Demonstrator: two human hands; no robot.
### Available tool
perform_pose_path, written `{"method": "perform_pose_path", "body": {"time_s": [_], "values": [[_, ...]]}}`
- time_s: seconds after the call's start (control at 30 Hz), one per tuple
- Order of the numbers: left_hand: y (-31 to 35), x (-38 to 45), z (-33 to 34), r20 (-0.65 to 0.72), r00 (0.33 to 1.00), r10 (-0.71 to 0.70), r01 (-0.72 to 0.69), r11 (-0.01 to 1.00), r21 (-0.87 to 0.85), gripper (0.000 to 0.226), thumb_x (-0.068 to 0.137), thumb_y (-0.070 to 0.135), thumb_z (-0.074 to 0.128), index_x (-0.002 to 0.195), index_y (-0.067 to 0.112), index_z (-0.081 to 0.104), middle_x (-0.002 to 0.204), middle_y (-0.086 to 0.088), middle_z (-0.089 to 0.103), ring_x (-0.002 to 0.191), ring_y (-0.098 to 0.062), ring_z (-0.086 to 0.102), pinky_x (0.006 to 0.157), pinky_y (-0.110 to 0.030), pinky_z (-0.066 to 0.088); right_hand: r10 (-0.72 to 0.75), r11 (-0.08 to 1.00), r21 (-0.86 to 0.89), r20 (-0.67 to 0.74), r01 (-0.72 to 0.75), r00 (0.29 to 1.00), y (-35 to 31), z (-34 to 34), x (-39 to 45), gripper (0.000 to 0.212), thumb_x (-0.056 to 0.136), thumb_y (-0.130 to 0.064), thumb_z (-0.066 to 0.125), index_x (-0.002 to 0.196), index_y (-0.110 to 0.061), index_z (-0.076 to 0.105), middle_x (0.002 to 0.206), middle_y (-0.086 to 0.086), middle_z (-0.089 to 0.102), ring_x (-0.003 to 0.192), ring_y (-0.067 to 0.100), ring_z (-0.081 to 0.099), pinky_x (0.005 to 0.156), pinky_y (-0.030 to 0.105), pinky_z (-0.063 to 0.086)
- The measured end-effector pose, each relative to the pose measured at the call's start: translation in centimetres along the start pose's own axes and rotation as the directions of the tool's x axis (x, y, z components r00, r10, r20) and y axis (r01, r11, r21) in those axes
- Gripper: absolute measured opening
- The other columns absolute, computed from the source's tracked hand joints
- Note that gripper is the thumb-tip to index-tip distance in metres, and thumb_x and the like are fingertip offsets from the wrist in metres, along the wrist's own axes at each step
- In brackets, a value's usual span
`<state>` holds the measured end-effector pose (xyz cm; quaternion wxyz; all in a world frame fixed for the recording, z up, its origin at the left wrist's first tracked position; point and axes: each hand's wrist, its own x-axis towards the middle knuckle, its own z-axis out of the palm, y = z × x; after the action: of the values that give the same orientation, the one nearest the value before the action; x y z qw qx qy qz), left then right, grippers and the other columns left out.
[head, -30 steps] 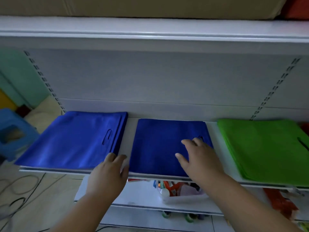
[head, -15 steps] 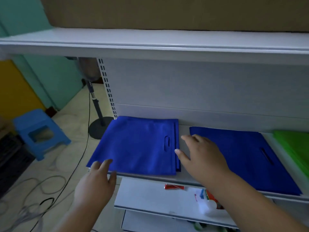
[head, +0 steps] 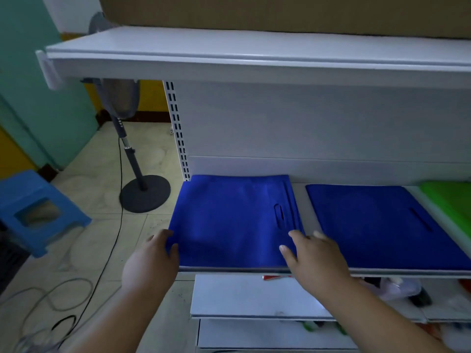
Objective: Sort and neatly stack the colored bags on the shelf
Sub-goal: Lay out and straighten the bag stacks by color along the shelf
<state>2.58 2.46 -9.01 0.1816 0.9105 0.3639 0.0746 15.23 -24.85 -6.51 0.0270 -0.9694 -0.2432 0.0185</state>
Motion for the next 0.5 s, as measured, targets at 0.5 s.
{"method": "perform_pose_path", "body": {"time_s": [0.5], "values": [[-0.4,-0.7,-0.1,0.093,0.995,-0.038,0.056,0.979,-0.195,0.017,0.094,0.022,0.051,0.104,0.036,0.053,0.072,0.006,0.06,0.055,-0.015,0.059,0.046,-0.03,0.049,0.273,0.599,0.724,0.215,-0.341,0.938,-0.7,-0.5,0.4,0.061,0.087,-0.029,0.068,0.138,-0.039,0.035,0.097,-0.014,0.061,0.076,0.007,0.063,0.059,0.026,0.052]]}}
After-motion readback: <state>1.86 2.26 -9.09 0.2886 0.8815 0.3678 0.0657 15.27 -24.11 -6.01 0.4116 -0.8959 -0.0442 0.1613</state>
